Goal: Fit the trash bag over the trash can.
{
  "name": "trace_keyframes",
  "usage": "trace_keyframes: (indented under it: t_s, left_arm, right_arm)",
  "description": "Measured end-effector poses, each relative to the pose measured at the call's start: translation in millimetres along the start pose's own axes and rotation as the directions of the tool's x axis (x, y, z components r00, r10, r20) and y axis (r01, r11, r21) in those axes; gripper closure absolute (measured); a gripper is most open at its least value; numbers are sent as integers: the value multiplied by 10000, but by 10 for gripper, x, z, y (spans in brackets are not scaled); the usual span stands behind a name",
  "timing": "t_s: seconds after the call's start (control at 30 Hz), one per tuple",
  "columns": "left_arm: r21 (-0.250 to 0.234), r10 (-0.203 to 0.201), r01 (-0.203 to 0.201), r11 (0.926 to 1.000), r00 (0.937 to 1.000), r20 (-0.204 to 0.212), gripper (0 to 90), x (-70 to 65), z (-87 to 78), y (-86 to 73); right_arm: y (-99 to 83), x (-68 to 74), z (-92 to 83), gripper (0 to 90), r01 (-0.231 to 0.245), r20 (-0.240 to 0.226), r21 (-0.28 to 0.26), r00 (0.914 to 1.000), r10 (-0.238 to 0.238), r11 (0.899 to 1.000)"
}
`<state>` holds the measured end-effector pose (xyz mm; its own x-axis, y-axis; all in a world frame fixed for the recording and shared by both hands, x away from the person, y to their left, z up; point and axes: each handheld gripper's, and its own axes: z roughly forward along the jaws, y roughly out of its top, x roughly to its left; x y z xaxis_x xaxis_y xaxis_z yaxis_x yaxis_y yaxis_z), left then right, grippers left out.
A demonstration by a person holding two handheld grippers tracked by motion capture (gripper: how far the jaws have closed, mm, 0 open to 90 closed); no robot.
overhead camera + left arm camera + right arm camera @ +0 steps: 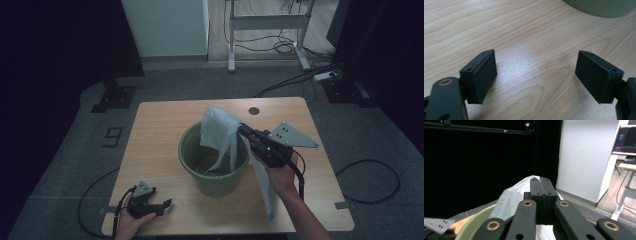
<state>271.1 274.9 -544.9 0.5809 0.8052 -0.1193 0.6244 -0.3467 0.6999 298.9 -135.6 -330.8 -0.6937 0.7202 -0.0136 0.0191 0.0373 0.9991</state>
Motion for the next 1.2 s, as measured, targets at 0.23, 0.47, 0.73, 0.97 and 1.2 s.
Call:
trace_keyframes:
  t_s: [0.23,0.47,0.73,0.97,1.2]
  left_arm:
    - [-1,-6,6,10000,10000,20,173,4,-1,0]
    - [-11,1,-1,10000,10000,-10,173,1,1,-1]
    - [-8,14,-14,10000,10000,-32,173,-2,2,-1]
    - [6,20,-20,10000,10000,-29,173,-2,1,0]
    - [2,-3,3,10000,10000,-28,173,-5,3,1]
  right_arm:
    - [-387,143,22,892,-381,-509,523,9979,408,9979]
    - [-565,192,0,892,-602,-730,821,9951,663,9948]
    - [-710,303,-135,891,-738,-1030,892,9912,829,9933]
    - [-588,289,-302,891,-645,-916,263,9936,667,9976]
    - [-585,230,-273,891,-705,-872,479,9934,745,9964]
